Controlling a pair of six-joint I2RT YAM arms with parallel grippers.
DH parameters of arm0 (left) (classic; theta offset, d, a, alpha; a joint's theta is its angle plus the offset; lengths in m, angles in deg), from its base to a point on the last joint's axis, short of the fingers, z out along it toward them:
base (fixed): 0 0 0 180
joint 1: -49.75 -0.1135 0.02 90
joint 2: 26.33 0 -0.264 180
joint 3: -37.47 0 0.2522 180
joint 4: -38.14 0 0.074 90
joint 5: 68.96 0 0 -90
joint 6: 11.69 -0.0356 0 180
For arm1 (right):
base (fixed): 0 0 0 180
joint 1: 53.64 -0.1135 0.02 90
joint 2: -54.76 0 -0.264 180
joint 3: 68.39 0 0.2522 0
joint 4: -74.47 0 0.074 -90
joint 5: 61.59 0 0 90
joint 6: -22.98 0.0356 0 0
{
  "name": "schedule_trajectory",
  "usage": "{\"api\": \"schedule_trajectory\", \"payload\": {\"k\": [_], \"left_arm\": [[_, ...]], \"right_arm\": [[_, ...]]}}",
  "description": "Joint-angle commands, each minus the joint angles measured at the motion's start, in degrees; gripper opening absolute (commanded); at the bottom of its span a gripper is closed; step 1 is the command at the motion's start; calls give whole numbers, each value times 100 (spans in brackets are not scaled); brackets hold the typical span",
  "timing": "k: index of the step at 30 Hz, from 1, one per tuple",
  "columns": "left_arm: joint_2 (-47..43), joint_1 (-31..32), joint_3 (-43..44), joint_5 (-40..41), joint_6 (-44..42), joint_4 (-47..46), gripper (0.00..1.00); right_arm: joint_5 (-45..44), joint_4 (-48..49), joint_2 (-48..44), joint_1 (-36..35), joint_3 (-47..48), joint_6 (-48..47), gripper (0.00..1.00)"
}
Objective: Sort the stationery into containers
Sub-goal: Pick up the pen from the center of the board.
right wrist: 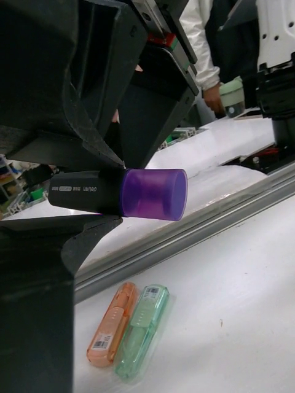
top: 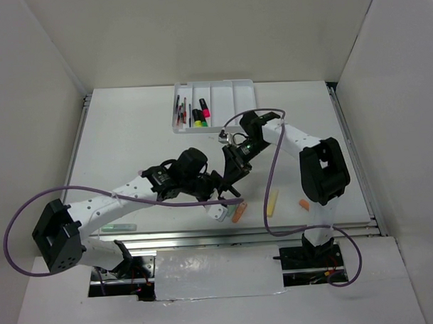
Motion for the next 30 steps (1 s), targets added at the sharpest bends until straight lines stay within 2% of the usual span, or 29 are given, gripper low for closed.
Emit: {"api": "schedule_trajectory", "payload": {"k": [1,7,15,16,18,19,22,25,27,28,29,30], "left_arm": [[64,76,-52,1,-144,-372,64],[178,146,-105,142,-188,-548,57],[135,137,-219,133,-268,-416,29],[126,146,-210,116,-268,-434,23],[108,137,-184,133,-198,-469,17],[108,137,-184,151,-154,-504,11],[73,129,-184,203,92,-609,3],[143,120,-44,256,697,-592,0],[336,59,290,326,1504,-618,0],[432,-37,665,344,2256,-645,0],[721,-343,904,248,2716,-654,0],[915,-529,1219,187,3130,-645,0]], "right_arm": [[140,-234,-62,-185,218,-122,0],[184,-357,-62,-369,280,-236,0],[254,-524,-80,-484,280,-473,0],[254,-533,-63,-501,306,-473,3],[132,-489,-54,-502,341,-412,16],[71,-463,-54,-484,367,-394,27],[-202,-305,-80,-265,455,-236,56],[-519,283,-115,419,534,264,62],[-606,443,-1,1139,920,520,63],[-642,495,34,1377,1095,651,62],[-677,565,43,1858,1306,721,62],[-721,627,8,2054,1369,757,62]]}}
